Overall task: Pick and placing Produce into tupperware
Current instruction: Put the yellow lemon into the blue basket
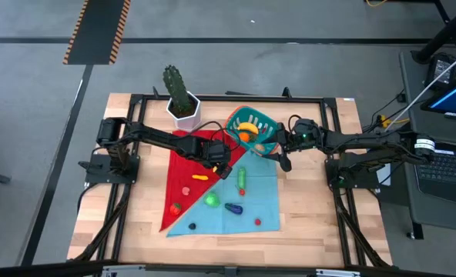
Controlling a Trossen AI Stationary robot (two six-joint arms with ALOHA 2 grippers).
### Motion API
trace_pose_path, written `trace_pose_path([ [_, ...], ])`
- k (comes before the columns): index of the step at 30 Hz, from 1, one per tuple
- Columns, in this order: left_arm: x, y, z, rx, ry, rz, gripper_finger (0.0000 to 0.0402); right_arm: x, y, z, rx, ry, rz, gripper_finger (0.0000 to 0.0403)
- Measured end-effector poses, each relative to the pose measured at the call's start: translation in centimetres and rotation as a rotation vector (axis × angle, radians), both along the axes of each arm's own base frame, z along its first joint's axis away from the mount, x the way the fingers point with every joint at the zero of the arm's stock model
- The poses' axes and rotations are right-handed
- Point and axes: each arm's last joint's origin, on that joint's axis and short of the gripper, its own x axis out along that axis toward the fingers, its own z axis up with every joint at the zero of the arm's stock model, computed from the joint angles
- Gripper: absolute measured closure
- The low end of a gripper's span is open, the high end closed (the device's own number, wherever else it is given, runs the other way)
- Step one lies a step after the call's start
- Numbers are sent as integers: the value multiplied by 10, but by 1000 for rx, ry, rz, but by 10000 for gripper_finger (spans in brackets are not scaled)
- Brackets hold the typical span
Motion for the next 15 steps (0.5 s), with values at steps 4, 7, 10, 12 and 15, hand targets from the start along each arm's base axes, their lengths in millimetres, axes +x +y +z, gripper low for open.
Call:
trace_pose_path([
  [4,3,0,-9,-10,14,-3,134,0,0,0,0,0,0,120],
  [7,4,0,-14,-15,27,-5,134,0,0,0,0,1,0,120],
  [10,5,1,-14,-15,18,-1,134,0,0,0,1,4,1,120],
  [12,5,1,-14,-13,16,-1,134,0,0,0,-1,4,1,120],
  [15,5,1,-14,-12,13,-1,134,0,0,0,-2,4,1,120],
])
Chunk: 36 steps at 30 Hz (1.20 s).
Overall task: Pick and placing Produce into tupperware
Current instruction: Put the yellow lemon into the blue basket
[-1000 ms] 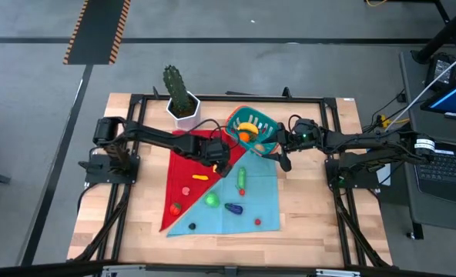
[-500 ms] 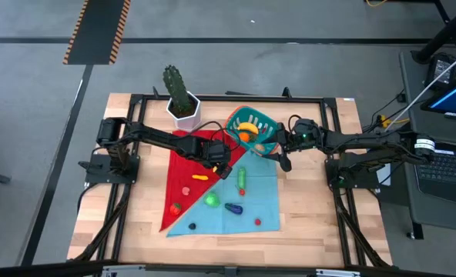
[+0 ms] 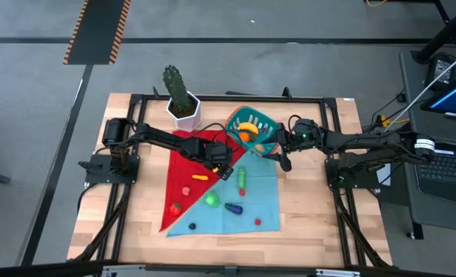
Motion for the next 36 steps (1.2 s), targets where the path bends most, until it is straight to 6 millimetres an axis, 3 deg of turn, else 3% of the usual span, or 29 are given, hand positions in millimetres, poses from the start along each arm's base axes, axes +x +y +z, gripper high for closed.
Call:
trace_pose_path([
  [12,0,0,-4,1,12,0,146,0,0,0,0,1,0,120],
  [24,-2,-1,-4,0,36,-1,212,0,0,0,0,1,0,120],
  [36,-2,0,-4,9,41,-23,211,0,0,0,0,2,0,120],
])
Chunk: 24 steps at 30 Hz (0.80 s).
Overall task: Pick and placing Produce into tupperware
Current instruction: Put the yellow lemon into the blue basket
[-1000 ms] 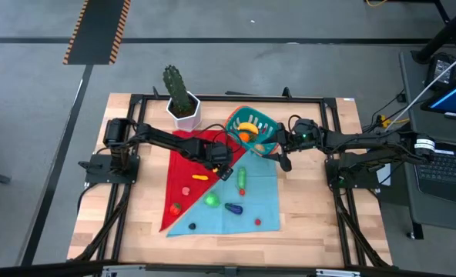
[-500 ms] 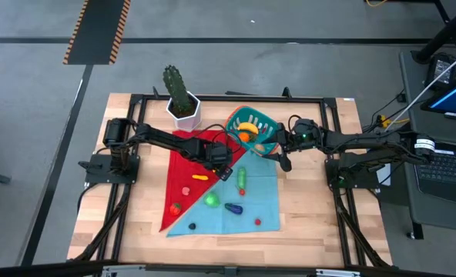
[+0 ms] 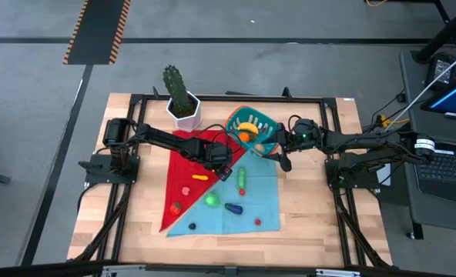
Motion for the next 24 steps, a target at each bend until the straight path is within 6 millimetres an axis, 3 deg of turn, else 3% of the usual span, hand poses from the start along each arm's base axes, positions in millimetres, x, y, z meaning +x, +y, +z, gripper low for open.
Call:
trace_pose_path([
  [8,3,0,4,21,-47,-56,211,0,0,0,0,0,0,120],
  [14,-1,-1,20,47,-67,-98,211,0,0,0,0,-1,0,120],
  [24,-23,-21,72,231,-137,-197,211,0,0,0,-20,-3,8,120],
])
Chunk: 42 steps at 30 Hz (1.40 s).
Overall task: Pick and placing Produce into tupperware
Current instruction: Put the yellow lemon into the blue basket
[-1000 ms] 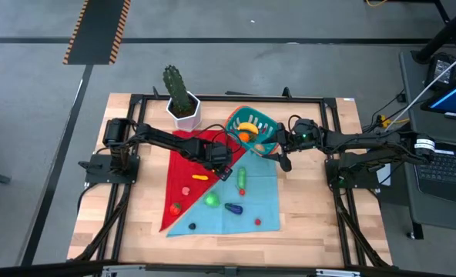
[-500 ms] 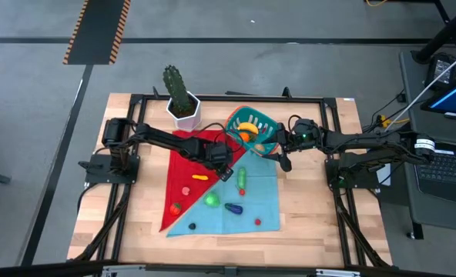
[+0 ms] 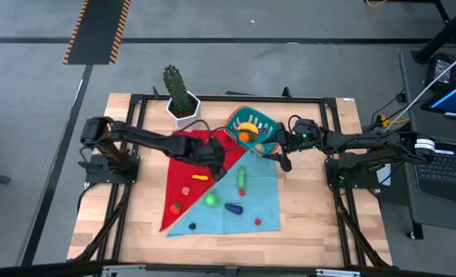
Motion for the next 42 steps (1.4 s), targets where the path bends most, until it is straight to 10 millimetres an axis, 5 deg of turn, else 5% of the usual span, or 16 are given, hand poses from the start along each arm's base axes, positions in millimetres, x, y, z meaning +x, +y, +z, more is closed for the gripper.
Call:
trace_pose_path([
  [8,-30,-24,9,126,-59,-32,211,1,0,2,-7,-17,0,120],
  [17,-71,-37,-27,106,-283,-77,211,2,-1,5,-18,-51,1,120],
  [33,-110,-14,-65,164,-739,-365,211,2,2,6,10,-72,81,120],
  [42,-113,11,-67,198,-764,-414,210,2,2,6,16,-73,77,120],
])
